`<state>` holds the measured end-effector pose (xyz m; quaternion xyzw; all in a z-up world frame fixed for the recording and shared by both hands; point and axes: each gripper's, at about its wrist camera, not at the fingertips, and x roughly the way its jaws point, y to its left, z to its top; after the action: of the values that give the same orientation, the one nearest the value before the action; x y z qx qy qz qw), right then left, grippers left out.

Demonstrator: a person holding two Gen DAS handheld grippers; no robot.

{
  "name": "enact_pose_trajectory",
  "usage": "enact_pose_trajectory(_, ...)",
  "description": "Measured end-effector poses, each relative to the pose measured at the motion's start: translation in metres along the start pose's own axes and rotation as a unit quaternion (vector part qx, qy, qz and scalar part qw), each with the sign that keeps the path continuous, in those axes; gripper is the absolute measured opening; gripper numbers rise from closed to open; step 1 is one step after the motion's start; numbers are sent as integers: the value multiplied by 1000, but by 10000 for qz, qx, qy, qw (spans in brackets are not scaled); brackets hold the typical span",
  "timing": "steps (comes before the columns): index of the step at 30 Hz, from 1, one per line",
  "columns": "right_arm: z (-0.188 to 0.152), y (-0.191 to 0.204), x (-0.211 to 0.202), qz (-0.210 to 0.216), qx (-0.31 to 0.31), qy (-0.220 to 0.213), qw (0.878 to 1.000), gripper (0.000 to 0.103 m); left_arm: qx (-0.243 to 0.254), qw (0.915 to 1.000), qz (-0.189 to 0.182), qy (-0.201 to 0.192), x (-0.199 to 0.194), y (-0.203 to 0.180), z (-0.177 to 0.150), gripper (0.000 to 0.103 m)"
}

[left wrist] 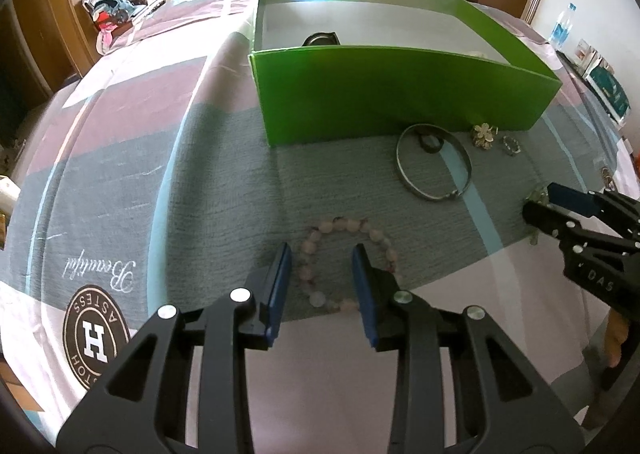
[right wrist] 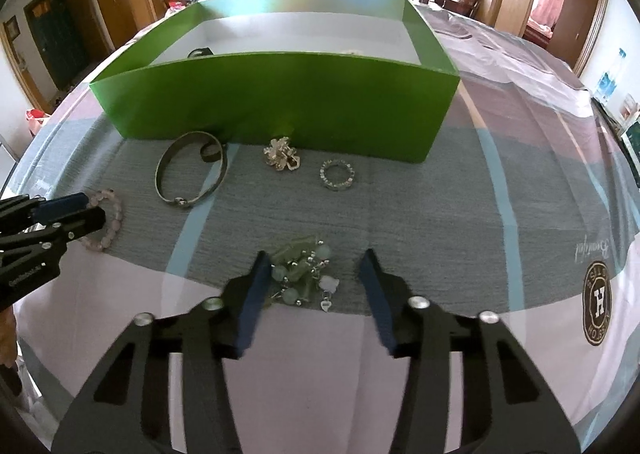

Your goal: Organize jewelry

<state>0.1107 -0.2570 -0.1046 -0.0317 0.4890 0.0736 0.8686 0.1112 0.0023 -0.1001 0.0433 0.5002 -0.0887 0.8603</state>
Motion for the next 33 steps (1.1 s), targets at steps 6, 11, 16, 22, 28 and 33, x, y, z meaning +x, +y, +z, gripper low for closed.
enact_pose_trajectory(6,0,-1,0,47,21,2,10000,29,47,10000,45,-39,0,-4,1,11)
enact_pose_trajectory(11,1,-5,-5,86,109,6,9999,29,65,9999,-23,-75,-2,-5,2,8)
enact_pose_trajectory(16,7,-10,-22,79,166,-194,9996,29,106,9991,-123,-385,-23,-6,6,8)
enact_pose_trajectory(22,20,-13,-46,153,153,-474,9986,29,179,9962,-235,-818,-55,-6,18,8)
enact_pose_trajectory(28,50,-10,-74,295,8,-948,9951,29,344,9893,-300,-1384,-94,-8,48,8)
enact_pose_trajectory(33,92,-8,-91,436,-73,-1377,9895,29,406,9833,-119,-1768,-112,-8,89,8)
